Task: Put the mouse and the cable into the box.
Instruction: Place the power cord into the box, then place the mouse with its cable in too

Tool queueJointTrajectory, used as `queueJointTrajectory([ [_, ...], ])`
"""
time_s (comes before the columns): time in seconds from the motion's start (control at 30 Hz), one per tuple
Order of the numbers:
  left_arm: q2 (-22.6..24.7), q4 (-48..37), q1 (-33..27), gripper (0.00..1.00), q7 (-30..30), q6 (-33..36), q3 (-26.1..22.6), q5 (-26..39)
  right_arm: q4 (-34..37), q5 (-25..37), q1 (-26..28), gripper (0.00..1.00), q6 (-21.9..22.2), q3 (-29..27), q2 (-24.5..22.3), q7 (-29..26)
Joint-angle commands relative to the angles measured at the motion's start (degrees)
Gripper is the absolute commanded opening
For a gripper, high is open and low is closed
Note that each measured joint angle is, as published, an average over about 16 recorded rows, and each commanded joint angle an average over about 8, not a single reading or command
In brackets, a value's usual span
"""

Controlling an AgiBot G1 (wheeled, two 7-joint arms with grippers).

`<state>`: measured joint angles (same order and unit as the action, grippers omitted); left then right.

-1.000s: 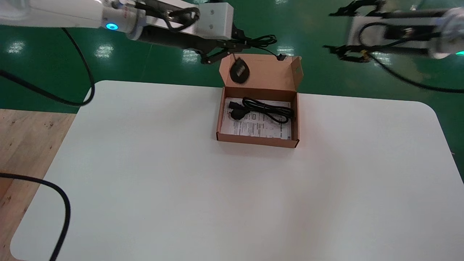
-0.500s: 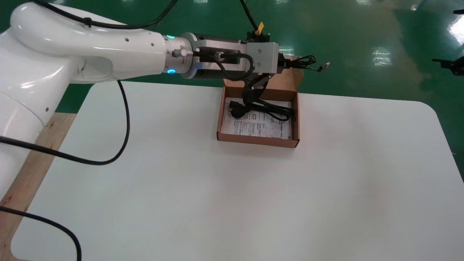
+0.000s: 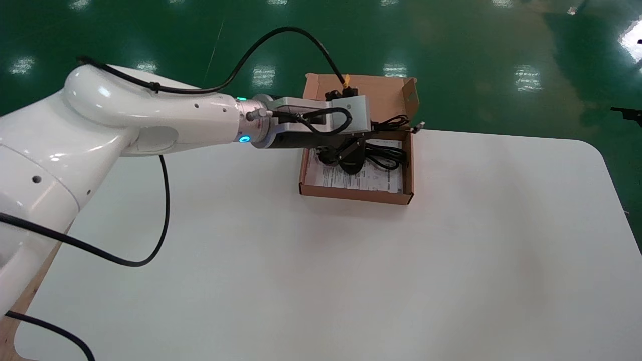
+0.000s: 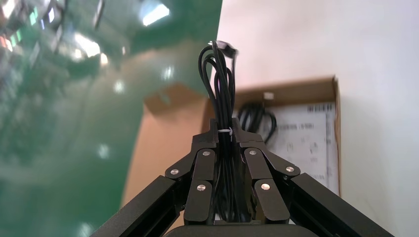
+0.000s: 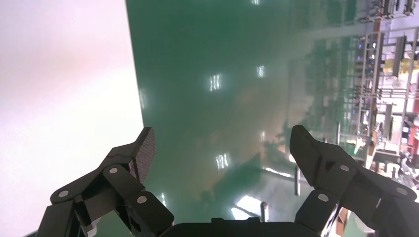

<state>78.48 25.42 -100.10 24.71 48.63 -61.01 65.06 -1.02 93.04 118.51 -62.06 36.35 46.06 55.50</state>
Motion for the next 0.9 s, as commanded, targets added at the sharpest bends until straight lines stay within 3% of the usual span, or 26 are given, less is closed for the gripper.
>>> queueJointTrajectory([
  [0.03,-0.1,-1.0,0.7,0.0,-2.0,-1.1,-1.5,-1.0,0.0,0.0,-0.1,1.0,-0.3,0.0,0.2,-0.1],
  [0.37,-0.3,-2.6,0.9,0.0,-9.7,-0.2,-6.4,-2.6,-0.4,-0.3,-0.4,1.0,-1.5,-0.2,0.3,0.2],
  [0.9,-0.1,0.3,0.7,0.0,-11.9,-6.4,-11.7,-3.7,-1.5,2.9,0.4,1.0,-2.8,2.0,-2.5,0.1],
])
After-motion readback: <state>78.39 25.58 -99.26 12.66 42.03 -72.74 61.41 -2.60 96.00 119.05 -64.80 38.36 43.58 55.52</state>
